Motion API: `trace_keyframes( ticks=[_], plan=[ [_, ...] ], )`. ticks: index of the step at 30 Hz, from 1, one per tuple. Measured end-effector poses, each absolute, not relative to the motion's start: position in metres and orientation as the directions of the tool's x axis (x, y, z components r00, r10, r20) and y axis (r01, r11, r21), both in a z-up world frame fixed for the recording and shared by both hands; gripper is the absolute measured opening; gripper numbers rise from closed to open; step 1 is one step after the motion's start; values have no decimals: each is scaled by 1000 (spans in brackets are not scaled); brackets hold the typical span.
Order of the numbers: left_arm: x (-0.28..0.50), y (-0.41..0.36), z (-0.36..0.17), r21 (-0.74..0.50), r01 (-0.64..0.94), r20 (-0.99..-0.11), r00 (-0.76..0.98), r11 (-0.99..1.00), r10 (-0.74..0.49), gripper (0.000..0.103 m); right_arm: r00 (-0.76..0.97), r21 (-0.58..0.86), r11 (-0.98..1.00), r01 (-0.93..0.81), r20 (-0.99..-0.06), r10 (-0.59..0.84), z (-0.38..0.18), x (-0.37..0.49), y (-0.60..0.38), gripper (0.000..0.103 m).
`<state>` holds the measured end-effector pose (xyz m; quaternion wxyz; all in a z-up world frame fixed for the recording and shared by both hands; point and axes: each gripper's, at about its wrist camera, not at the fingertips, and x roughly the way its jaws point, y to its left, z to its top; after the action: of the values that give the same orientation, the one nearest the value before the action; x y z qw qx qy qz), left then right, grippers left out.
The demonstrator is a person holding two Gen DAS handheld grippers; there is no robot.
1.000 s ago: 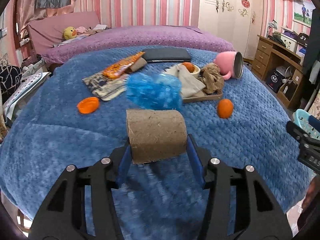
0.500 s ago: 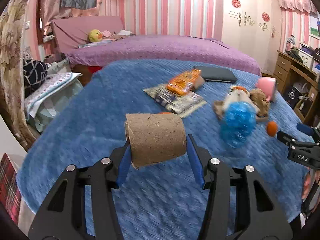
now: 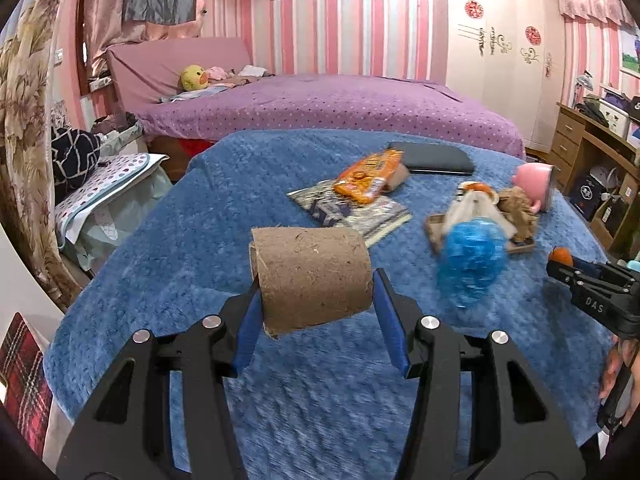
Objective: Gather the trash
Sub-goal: 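Carry the tube and orange over the blue basket and open the left gripper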
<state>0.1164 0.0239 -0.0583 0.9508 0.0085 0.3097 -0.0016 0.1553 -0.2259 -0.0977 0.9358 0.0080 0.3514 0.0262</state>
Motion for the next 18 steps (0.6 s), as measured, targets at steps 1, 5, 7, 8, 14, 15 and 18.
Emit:
trace_keyframes(
  ticks=[1,5,7,8,14,15,18],
  plan=[
    [113,18,-57,18,13,-587,810,1000,0,51,759,36,999,-38,-649,52,-93,147,-232,30],
    [96,-13,-44,3,58,-569,821,998,-46,51,783,49,999,10,-622,22,-74,115,-267,30],
    [88,-33,-36,-3,90,-554,829,996,-77,51,792,53,998,41,-611,0,-64,99,-289,30],
    [84,-45,-32,-4,109,-545,833,994,-93,51,797,59,996,63,-604,-15,-58,90,-303,30],
    [67,-120,-21,0,222,-517,835,975,-190,51,791,74,981,178,-604,-98,-42,44,-385,30],
    [65,-136,-21,-8,245,-521,827,970,-213,51,785,72,978,196,-609,-113,-42,37,-401,30],
    [63,-167,-24,-31,295,-525,809,955,-267,51,771,61,969,240,-618,-152,-43,19,-436,30]
  ],
)
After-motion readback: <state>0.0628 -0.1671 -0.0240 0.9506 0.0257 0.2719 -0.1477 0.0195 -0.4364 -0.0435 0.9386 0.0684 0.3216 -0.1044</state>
